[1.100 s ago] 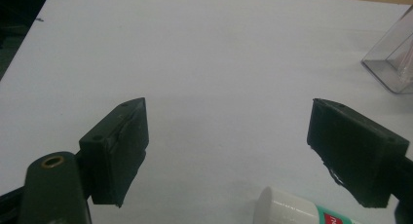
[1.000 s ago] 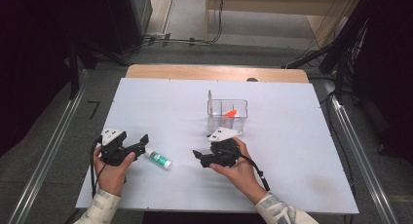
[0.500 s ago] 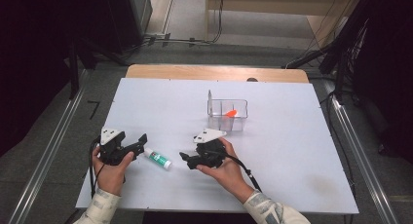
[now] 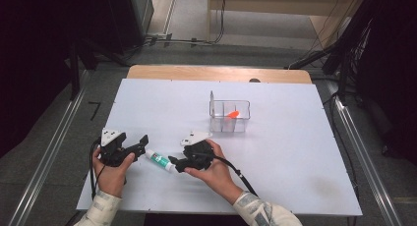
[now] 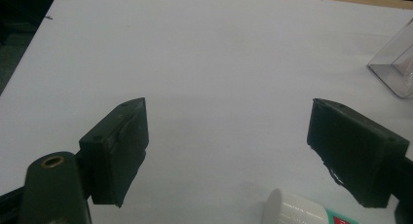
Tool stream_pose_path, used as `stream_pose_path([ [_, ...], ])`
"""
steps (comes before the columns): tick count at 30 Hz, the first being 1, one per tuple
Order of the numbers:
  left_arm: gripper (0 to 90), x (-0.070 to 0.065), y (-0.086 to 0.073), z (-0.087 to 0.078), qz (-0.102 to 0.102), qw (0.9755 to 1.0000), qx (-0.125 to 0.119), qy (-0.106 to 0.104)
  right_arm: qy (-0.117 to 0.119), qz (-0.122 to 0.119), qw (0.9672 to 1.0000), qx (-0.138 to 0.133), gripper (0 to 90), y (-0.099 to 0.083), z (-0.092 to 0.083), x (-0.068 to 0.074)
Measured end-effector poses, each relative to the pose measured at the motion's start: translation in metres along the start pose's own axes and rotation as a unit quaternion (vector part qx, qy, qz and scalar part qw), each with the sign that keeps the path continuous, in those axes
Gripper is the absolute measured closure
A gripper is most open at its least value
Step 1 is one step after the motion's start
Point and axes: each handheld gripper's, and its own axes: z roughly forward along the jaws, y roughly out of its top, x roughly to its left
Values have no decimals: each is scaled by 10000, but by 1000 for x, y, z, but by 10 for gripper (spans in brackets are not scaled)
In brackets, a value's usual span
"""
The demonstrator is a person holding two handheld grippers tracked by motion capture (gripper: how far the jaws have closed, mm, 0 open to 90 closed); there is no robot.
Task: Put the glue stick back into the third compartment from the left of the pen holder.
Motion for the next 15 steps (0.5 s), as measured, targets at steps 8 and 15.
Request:
stream_pose_path([
  [8, 155, -1, 0, 0, 14, 10000, 9, -5, 76, -60, 9999, 65, 256, 0, 10, 9],
  [15, 155, -1, 0, 0, 20, 10000, 15, -13, 90, -76, 9998, 152, 259, -2, 21, 15],
])
